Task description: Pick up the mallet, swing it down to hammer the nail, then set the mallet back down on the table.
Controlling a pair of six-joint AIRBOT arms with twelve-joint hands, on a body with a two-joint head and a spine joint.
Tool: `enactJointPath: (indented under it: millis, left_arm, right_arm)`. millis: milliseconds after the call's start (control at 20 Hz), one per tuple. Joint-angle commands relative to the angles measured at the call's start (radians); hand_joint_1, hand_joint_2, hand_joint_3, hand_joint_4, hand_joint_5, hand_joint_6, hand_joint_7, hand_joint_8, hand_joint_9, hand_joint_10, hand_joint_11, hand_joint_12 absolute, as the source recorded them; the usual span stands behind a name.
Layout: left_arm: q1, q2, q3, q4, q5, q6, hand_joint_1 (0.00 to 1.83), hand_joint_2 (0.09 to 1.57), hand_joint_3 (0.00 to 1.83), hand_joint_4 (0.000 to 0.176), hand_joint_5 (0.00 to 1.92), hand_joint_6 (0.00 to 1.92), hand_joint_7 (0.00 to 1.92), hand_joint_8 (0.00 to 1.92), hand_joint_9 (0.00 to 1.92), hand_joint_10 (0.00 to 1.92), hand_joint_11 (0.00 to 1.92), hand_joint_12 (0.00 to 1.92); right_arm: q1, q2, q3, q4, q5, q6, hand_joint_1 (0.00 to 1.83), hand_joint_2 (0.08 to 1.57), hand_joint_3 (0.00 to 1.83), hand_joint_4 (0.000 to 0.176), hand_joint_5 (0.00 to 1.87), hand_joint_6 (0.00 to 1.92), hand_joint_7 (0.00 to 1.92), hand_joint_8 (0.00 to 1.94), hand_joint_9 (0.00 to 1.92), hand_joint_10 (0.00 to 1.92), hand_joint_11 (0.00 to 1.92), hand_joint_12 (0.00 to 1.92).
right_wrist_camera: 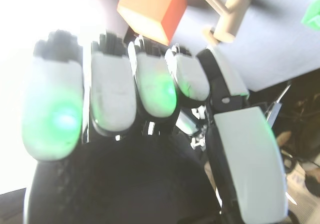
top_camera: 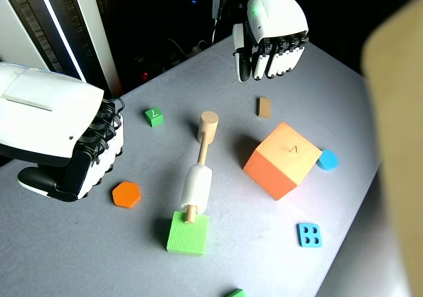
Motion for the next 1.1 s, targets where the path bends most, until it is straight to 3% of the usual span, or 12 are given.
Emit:
enactJointPath:
  millis: [0,100,150,300,400,500,600,750,900,1000,1050]
  left_arm:
    - [-0.015,0.000,0.005,0.010,-0.109,0.008,0.00,1.08,0.15,0.000,0.02,0.03,0.00,0.02,0.00,0.01,0.00,0.02]
    - [-0.015,-0.001,0.009,0.010,-0.109,0.009,0.00,1.14,0.03,0.000,0.04,0.01,0.01,0.00,0.00,0.00,0.01,0.00]
    - [-0.013,-0.001,0.012,0.013,-0.109,0.009,0.00,1.14,0.03,0.000,0.03,0.00,0.01,0.00,0.00,0.00,0.00,0.00]
    - [-0.006,-0.001,0.032,0.064,-0.109,-0.041,0.00,1.17,0.03,0.000,0.06,0.01,0.03,0.01,0.01,0.01,0.01,0.00]
    - [0.002,-0.001,0.050,0.130,-0.105,-0.110,0.00,1.17,0.01,0.000,0.08,0.01,0.06,0.01,0.04,0.00,0.03,0.01]
    - [0.026,-0.003,0.079,0.264,-0.095,-0.245,0.00,1.18,0.01,0.000,0.08,0.00,0.06,0.00,0.04,0.00,0.03,0.01]
    - [0.055,-0.003,0.102,0.371,-0.097,-0.354,0.00,1.19,0.01,0.000,0.08,0.00,0.04,0.00,0.03,0.00,0.03,0.01]
    - [0.095,-0.008,0.120,0.477,-0.110,-0.468,0.00,1.18,0.01,0.000,0.08,0.00,0.05,0.00,0.04,0.01,0.04,0.02]
    - [0.128,-0.041,0.140,0.514,-0.148,-0.540,0.00,1.19,0.01,0.000,0.06,0.00,0.04,0.00,0.03,0.00,0.03,0.02]
    - [0.134,-0.066,0.155,0.511,-0.168,-0.563,0.00,1.20,0.01,0.000,0.06,0.00,0.04,0.00,0.03,0.00,0.03,0.01]
    - [0.134,-0.083,0.168,0.508,-0.175,-0.571,0.00,1.20,0.01,0.000,0.07,0.00,0.04,0.00,0.03,0.00,0.03,0.01]
  right_arm:
    - [0.010,0.005,-0.004,-0.004,0.123,-0.003,0.07,1.18,0.13,0.000,0.07,0.06,0.07,0.05,0.05,0.06,0.00,0.11]
    - [0.005,0.006,-0.008,-0.004,0.143,-0.014,0.06,1.25,0.01,0.000,0.08,0.00,0.08,0.00,0.07,0.00,0.00,0.07]
    - [0.002,0.007,-0.009,-0.004,0.148,-0.013,0.09,1.25,0.00,0.000,0.12,0.00,0.12,0.00,0.10,0.00,0.00,0.15]
    - [-0.002,0.009,-0.009,0.000,0.149,-0.012,0.18,1.25,0.00,0.000,0.13,0.00,0.11,0.00,0.08,0.00,0.00,0.14]
    - [0.003,0.009,-0.009,0.001,0.151,-0.014,0.40,1.18,0.00,0.000,0.11,0.00,0.07,0.00,0.05,0.00,0.00,0.06]
    - [0.019,0.005,-0.009,0.001,0.137,-0.013,0.60,1.11,0.00,0.000,0.10,0.00,0.07,0.00,0.05,0.01,0.01,0.01]
    - [0.054,-0.008,-0.007,0.001,0.062,-0.009,0.69,1.10,0.00,0.000,0.08,0.00,0.06,0.00,0.03,0.00,0.00,0.00]
    - [0.119,-0.028,-0.003,0.001,-0.067,0.043,1.08,1.05,0.00,0.000,0.05,0.00,0.02,0.00,0.00,0.00,0.00,0.00]
    - [0.153,-0.050,-0.002,0.001,-0.155,0.086,1.25,1.01,0.00,0.000,0.06,0.00,0.01,0.00,0.00,0.00,0.00,0.00]
    - [0.164,-0.080,0.012,0.001,-0.204,0.118,1.27,1.00,0.00,0.000,0.07,0.00,0.02,0.00,0.00,0.00,0.00,0.00]
    - [0.167,-0.114,0.030,-0.070,-0.243,0.221,1.29,1.01,0.00,0.000,0.06,0.00,0.02,0.00,0.00,0.00,0.00,0.00]
